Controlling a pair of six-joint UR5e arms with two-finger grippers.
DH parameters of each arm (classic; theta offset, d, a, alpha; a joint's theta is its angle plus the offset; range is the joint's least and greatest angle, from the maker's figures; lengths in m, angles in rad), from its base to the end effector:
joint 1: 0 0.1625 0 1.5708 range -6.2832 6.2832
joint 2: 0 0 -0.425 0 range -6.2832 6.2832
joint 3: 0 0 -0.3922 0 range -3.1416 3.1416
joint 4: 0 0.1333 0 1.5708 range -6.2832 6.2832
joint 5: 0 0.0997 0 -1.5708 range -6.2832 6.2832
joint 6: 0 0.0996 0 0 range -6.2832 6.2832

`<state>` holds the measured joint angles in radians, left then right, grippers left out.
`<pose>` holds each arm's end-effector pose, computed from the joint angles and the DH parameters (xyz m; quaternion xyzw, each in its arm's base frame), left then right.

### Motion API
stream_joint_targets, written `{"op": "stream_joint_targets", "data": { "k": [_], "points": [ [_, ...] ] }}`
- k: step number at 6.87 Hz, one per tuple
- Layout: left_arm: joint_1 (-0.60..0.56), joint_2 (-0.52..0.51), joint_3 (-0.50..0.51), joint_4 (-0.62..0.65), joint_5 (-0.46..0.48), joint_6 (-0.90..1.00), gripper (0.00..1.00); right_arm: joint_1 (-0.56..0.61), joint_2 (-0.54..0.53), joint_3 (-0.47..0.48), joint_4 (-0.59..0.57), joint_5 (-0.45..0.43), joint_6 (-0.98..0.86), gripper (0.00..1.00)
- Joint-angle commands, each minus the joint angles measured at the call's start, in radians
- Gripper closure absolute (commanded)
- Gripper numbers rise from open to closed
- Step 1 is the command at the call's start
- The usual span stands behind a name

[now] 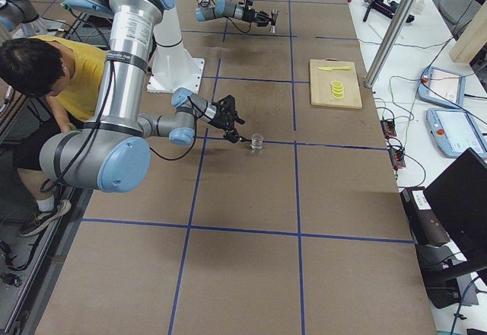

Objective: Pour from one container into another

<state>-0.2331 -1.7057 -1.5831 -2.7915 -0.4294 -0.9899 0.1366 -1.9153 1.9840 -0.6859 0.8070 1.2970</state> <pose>0.4404 -0.3346 0.4368 0.5950 0.3225 -0.2233 0.7015 -0.3332 -0.2499 0.4959 0.4109 -0.3495 0.1141 0.8342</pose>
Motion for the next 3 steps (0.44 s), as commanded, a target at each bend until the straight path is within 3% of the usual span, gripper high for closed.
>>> {"op": "stream_joint_targets", "data": {
  "k": [1, 3],
  "points": [
    [0.000, 0.000, 0.000, 0.003, -0.006, 0.002, 1.00, -0.043, 0.075, -0.104, -0.024, -0.145, 0.024, 0.04],
    [-0.006, 0.000, 0.000, 0.015, -0.006, 0.037, 1.00, -0.041, 0.156, -0.195, -0.021, -0.183, 0.022, 0.04]
  ]
}}
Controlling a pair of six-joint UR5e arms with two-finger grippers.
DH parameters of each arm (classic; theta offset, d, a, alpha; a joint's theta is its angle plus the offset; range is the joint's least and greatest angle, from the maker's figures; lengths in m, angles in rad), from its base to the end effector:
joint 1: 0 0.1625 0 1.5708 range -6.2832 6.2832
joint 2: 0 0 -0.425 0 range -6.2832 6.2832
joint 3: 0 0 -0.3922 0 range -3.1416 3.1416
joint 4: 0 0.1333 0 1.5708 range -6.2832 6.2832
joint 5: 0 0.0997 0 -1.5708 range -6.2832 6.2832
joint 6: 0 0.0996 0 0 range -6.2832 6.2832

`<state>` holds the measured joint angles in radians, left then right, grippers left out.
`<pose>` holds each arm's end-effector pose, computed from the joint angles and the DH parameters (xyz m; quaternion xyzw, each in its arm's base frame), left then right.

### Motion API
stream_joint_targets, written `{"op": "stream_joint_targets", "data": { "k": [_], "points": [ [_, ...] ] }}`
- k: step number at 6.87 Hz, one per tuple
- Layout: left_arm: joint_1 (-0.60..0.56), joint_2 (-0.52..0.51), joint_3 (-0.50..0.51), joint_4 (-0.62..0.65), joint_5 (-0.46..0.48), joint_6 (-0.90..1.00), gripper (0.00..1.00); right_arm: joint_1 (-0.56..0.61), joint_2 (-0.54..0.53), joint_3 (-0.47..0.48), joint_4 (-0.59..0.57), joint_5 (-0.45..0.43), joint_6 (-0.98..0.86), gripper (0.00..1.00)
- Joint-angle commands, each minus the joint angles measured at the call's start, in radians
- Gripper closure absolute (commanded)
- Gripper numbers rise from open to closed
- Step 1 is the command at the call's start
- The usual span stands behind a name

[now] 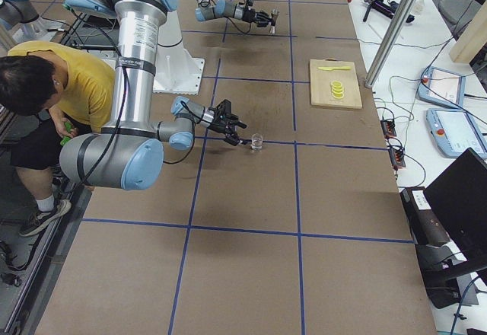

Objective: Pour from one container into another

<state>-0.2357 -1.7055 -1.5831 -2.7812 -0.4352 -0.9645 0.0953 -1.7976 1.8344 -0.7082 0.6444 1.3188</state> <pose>0.4410 -0.3359 0.4377 0.5983 0.3120 -0.2109 0.7072 -0.3831 -0.2505 0.5213 0.4635 -0.3135 0.1306 0.8184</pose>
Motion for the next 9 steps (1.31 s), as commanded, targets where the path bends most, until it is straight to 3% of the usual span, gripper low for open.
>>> {"op": "stream_joint_targets", "data": {
  "k": [1, 6, 9],
  "points": [
    [-0.004, 0.000, 0.000, 0.005, -0.002, 0.012, 1.00, 0.000, 0.040, -0.047, 0.001, -0.020, 0.000, 0.04],
    [-0.004, -0.003, 0.000, 0.003, 0.000, 0.012, 1.00, 0.061, 0.087, -0.105, 0.004, -0.014, -0.013, 0.05],
    [-0.004, -0.005, 0.000, 0.003, 0.000, 0.012, 1.00, 0.101, 0.127, -0.159, 0.007, 0.014, -0.024, 0.14]
  ]
}}
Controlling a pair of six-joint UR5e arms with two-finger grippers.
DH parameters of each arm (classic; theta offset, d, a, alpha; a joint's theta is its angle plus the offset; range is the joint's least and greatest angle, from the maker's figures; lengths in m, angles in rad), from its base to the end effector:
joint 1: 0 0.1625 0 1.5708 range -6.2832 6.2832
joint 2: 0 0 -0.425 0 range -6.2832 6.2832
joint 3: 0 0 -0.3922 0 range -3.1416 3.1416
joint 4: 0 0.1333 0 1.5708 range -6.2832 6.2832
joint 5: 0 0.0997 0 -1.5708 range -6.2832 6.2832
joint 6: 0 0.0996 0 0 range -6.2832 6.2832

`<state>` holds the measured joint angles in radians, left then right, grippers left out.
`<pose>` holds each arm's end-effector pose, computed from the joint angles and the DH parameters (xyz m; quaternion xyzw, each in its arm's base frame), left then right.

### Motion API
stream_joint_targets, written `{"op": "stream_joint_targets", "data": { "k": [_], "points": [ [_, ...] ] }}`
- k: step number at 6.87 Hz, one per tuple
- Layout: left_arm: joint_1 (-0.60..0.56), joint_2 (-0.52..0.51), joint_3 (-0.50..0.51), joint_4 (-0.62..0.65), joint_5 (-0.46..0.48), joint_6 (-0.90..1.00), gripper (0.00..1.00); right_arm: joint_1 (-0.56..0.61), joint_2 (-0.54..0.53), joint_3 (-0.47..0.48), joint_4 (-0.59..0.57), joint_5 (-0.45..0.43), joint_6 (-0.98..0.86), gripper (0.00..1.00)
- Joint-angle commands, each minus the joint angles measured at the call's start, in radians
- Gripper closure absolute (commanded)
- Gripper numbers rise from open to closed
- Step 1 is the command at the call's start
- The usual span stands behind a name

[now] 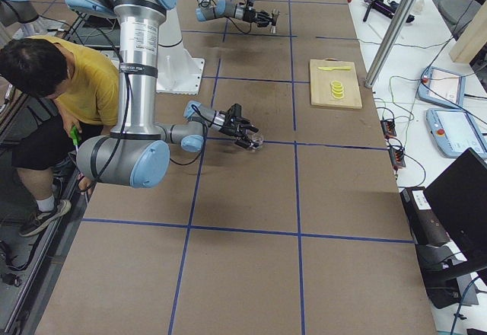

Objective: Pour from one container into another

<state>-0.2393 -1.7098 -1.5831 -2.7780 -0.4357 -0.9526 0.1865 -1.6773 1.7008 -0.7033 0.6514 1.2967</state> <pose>0.4412 -0.3378 0.4357 0.6006 0.3079 -0.2081 0.7079 -0.4092 -0.2935 0.5363 0.4780 -0.2846 0.1556 0.8163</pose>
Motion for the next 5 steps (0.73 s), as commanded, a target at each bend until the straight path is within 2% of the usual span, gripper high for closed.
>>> {"op": "stream_joint_targets", "data": {
  "k": [1, 2, 3, 5],
  "points": [
    [0.000, -0.001, 0.000, 0.002, 0.000, 0.002, 1.00, 0.011, 0.007, -0.027, 0.004, 0.007, -0.001, 0.25],
    [0.000, -0.001, 0.000, 0.002, 0.000, 0.002, 1.00, 0.011, 0.008, -0.027, 0.004, 0.008, 0.000, 0.43],
    [0.000, -0.002, 0.000, 0.002, 0.000, 0.002, 1.00, 0.011, 0.008, -0.027, 0.004, 0.008, -0.002, 0.45],
    [-0.002, -0.011, -0.002, 0.002, 0.000, 0.002, 1.00, 0.011, 0.008, -0.027, 0.008, 0.008, -0.016, 0.43]
  ]
}}
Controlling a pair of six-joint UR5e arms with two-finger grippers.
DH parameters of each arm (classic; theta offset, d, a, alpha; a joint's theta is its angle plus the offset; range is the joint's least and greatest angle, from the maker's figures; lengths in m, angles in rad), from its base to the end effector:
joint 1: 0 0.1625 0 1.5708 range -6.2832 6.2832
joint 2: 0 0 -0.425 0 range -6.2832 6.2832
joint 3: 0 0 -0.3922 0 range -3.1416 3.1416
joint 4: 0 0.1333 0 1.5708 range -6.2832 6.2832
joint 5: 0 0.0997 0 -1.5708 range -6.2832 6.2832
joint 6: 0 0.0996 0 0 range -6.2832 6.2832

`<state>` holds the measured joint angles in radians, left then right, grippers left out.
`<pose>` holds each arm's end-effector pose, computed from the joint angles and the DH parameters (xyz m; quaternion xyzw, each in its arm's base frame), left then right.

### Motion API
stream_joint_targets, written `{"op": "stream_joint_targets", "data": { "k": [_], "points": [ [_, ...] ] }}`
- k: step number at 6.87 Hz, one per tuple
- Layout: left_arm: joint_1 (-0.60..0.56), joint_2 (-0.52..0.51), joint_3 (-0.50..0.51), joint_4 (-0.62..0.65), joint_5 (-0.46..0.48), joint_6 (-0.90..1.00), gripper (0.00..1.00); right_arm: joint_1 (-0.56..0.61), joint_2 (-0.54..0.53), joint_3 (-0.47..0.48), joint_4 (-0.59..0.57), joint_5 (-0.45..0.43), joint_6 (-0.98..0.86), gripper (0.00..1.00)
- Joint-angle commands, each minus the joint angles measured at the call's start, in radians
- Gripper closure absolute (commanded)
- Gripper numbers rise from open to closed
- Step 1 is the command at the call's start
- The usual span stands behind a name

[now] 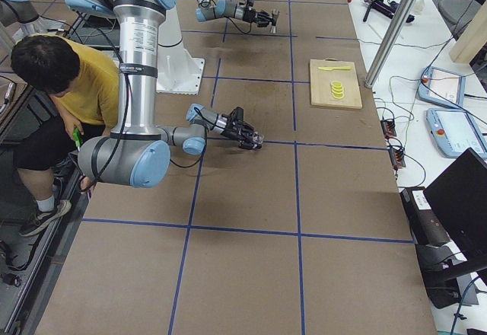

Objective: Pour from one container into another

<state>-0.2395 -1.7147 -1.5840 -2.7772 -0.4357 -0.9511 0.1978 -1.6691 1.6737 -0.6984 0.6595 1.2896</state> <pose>0.4424 -0.3382 0.4328 0.6008 0.3092 -0.2089 0.7069 -0.4105 -0.2985 0.5460 0.4775 -0.2759 0.1528 0.8201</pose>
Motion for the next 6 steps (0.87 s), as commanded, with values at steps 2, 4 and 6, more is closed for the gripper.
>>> {"op": "stream_joint_targets", "data": {
  "k": [2, 4, 6],
  "points": [
    [0.000, -0.006, -0.001, -0.001, 0.000, 0.000, 1.00, 0.000, 0.002, 0.015, 0.004, 0.000, -0.025, 0.61],
    [-0.001, -0.028, -0.001, 0.001, -0.002, 0.052, 1.00, 0.059, 0.026, 0.101, 0.001, 0.079, -0.057, 0.89],
    [-0.003, -0.100, -0.007, 0.004, -0.041, 0.164, 1.00, 0.144, 0.109, 0.116, -0.010, 0.142, -0.116, 0.90]
  ]
}}
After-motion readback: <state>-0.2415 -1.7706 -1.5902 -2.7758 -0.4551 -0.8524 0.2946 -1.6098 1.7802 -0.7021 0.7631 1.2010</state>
